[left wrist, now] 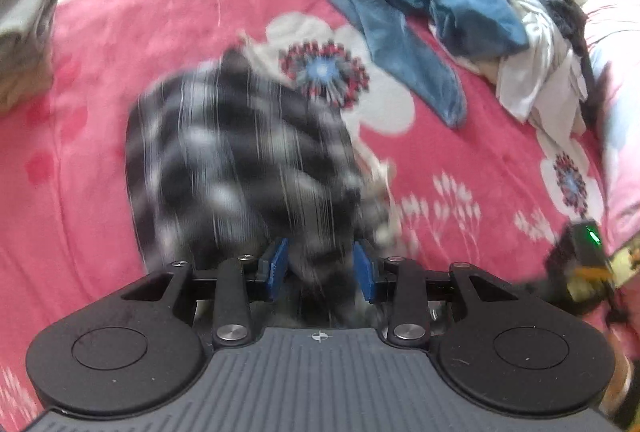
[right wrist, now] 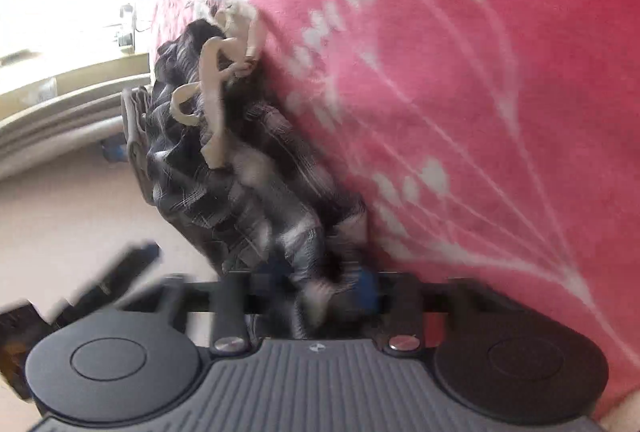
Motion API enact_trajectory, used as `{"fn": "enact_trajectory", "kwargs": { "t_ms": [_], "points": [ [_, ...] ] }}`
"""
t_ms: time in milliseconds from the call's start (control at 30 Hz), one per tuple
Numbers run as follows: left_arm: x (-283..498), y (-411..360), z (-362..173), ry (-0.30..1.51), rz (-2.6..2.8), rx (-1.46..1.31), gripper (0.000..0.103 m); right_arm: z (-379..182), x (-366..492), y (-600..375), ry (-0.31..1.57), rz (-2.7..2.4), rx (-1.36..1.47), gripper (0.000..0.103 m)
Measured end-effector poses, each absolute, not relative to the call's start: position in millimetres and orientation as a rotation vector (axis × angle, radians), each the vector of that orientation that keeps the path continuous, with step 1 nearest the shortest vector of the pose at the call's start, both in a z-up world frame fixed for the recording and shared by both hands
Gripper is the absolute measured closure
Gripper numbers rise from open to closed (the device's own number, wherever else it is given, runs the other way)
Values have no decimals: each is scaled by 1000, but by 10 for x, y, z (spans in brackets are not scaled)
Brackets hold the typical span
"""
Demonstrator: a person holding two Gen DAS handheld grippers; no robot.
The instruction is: Fold clothes
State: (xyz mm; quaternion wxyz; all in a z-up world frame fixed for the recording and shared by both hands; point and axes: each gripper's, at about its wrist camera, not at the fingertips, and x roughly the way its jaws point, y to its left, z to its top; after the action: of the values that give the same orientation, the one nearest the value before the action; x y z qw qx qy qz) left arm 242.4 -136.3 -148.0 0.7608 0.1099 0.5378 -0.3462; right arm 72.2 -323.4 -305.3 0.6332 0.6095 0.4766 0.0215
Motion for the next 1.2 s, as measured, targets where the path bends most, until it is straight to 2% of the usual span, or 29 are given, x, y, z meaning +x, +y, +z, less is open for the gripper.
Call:
{"fn": "enact_trajectory", "kwargs": {
  "t_ms": [67, 267, 367, 500, 800, 1033, 1200],
  "points": [
    [2548, -1487, -1420, 1143, -761, 257, 64, -2776, 770, -3163, 1045, 56, 1253, 86],
    [2874, -1783, -1226, 1071, -781, 298, 55, -1526, 903, -2426, 838, 242, 427, 87],
    [2902, -1781, -1182, 1068, -791, 325, 50, -1306, 948, -1964, 767, 388, 188, 87],
    [2862, -1802, -1298, 1084, -803, 422, 45, -1283, 848, -1294, 715, 572, -59, 87],
    [2771, -1851, -1556, 1111, -825, 644, 45, -1366, 584, -693, 736, 678, -200, 87],
    [2611, -1991, -1710, 969, -783, 883, 45, -1442, 684, -835, 768, 670, -139, 87],
    [2497, -2091, -1821, 860, -746, 1048, 51, -1458, 695, -849, 775, 665, -135, 87]
  ]
}}
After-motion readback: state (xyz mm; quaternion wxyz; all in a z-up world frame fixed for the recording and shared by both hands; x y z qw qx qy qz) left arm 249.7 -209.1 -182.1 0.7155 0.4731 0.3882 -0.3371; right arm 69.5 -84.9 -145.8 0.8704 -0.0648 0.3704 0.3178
